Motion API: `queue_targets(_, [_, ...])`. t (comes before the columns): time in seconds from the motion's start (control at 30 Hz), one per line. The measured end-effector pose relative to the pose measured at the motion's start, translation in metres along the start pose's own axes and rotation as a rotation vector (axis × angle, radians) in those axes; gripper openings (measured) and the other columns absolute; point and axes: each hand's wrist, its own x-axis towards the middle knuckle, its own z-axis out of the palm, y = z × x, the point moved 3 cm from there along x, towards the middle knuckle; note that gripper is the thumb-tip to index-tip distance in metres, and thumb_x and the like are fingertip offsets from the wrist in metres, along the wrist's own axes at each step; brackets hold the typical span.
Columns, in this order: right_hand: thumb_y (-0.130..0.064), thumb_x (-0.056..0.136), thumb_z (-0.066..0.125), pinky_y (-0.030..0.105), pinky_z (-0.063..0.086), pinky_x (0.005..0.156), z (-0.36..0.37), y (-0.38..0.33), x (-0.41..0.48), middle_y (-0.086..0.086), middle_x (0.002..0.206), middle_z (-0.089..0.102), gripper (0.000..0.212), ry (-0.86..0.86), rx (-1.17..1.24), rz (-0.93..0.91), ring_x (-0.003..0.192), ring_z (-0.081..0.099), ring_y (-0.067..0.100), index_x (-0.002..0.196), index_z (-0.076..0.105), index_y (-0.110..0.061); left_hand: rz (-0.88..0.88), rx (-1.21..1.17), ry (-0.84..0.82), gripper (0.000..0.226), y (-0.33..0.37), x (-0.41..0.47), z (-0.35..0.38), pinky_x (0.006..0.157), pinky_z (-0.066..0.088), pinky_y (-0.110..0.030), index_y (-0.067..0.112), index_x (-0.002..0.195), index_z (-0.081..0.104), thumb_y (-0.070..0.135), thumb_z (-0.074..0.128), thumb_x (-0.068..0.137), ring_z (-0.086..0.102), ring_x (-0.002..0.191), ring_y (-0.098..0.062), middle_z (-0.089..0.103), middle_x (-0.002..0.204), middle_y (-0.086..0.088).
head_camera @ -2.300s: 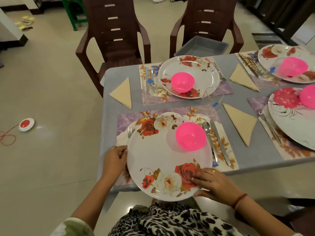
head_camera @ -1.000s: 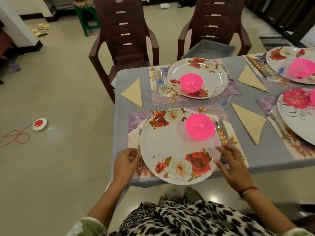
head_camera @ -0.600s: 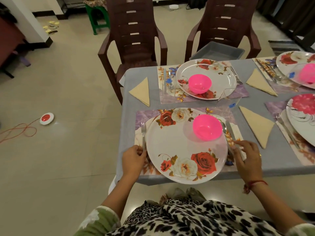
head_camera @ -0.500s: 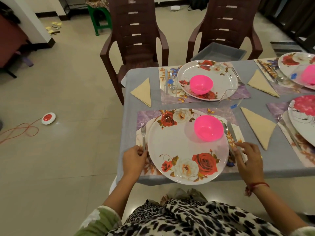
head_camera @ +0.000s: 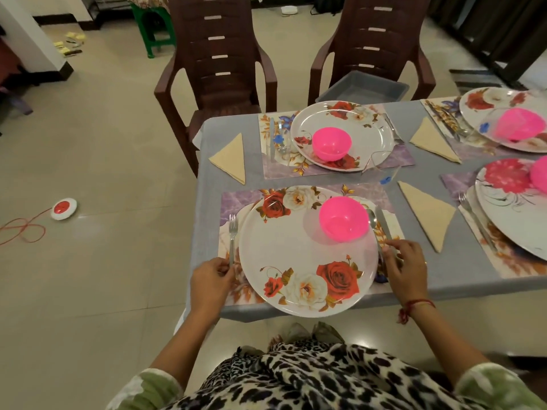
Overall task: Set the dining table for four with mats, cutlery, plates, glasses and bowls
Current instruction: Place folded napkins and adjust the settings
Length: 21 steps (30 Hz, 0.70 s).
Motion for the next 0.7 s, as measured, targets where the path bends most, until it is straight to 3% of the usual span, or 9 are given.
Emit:
queue_targets(0.13, [-0.045,0.088,0.041,0.024,0.039,0.083,0.000,-0.006,0.001,0.016,0.107,0.050,0.048,0.046,-0.013,-0.036,0.099,0.049,0.025,0.102,0.063,-0.004,0.023,0.026,-0.010,0.018,0.001,0.003,-0.002,0.066,0.048,-0.027,0.011,0.087,0.075,0.027,0.069,0.083,0.064,0.069,-0.016,0.073,0.078,-0.003])
queue_targets(0.27, [-0.056,0.088,0.044,0.028,0.041,0.080,-0.005,-0.012,-0.001,0.017,0.108,0.050,0.058,0.041,-0.022,-0.114,0.098,0.049,0.025,0.104,0.063,-0.003,0.035,0.016,0.037,0.014,-0.001,0.007,-0.010,0.062,0.043,-0.025,0.015,0.087,0.072,0.029,0.067,0.084,0.062,0.070,-0.014,0.070,0.077,0.001])
queue_targets(0.37, [-0.062,0.080,0.052,0.027,0.043,0.080,-0.008,-0.010,-0.018,0.009,0.114,0.048,0.057,-0.085,-0.104,-0.324,0.103,0.046,0.020,0.108,0.060,-0.013,0.077,0.046,0.082,0.016,-0.007,0.009,-0.015,0.059,0.041,-0.025,0.016,0.094,0.069,0.029,0.065,0.086,0.058,0.070,-0.013,0.066,0.084,-0.001])
queue_targets(0.5, [-0.070,0.084,0.042,0.033,0.047,0.084,0.014,-0.018,-0.050,0.003,0.115,0.055,0.054,-0.292,-0.292,-0.720,0.105,0.046,0.015,0.112,0.060,-0.027,0.097,0.057,0.078,0.016,-0.018,0.013,-0.012,0.067,0.046,-0.030,0.017,0.100,0.067,0.026,0.064,0.087,0.058,0.082,-0.018,0.065,0.096,-0.005])
queue_targets(0.7, [-0.064,0.088,0.039,0.038,0.052,0.082,0.025,-0.024,-0.051,-0.004,0.098,0.068,0.051,-0.296,-0.346,-0.857,0.098,0.054,0.015,0.093,0.072,-0.026,0.067,0.017,0.057,0.020,-0.013,0.021,-0.005,0.070,0.051,-0.032,0.017,0.104,0.067,0.028,0.062,0.089,0.060,0.084,-0.018,0.064,0.100,-0.004])
